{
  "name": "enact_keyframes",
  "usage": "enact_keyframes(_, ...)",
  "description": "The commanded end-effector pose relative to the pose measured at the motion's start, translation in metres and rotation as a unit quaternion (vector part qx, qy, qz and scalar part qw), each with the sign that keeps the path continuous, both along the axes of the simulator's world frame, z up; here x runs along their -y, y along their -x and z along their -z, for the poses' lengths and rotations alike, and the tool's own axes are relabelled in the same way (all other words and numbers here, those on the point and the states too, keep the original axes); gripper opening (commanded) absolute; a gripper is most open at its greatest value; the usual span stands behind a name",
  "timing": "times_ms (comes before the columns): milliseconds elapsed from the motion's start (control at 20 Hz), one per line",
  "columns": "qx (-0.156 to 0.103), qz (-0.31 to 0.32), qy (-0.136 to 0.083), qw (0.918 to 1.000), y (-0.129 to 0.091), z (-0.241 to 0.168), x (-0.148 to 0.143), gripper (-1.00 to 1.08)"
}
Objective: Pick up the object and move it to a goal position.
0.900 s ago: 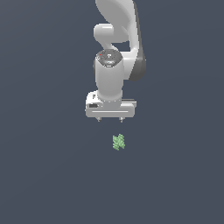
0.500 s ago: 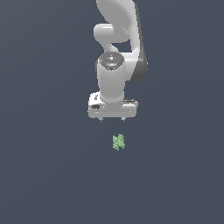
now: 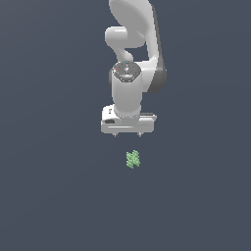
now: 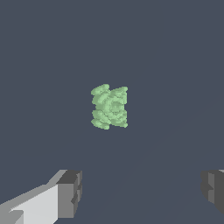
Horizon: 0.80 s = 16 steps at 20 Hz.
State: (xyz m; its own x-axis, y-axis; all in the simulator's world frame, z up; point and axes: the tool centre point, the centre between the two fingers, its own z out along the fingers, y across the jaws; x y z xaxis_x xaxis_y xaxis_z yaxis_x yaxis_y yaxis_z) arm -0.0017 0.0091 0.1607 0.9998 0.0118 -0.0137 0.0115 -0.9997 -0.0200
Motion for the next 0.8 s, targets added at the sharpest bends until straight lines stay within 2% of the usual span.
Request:
enact_keyframes(0, 0.000, -0.001, 0.001, 1.0000, -0.004, 0.004, -0.002, 1.00)
enact_keyframes(750, 0.006, -0.005, 0.009, 0.9999, -0.047, 0.062, -0.023, 1.00)
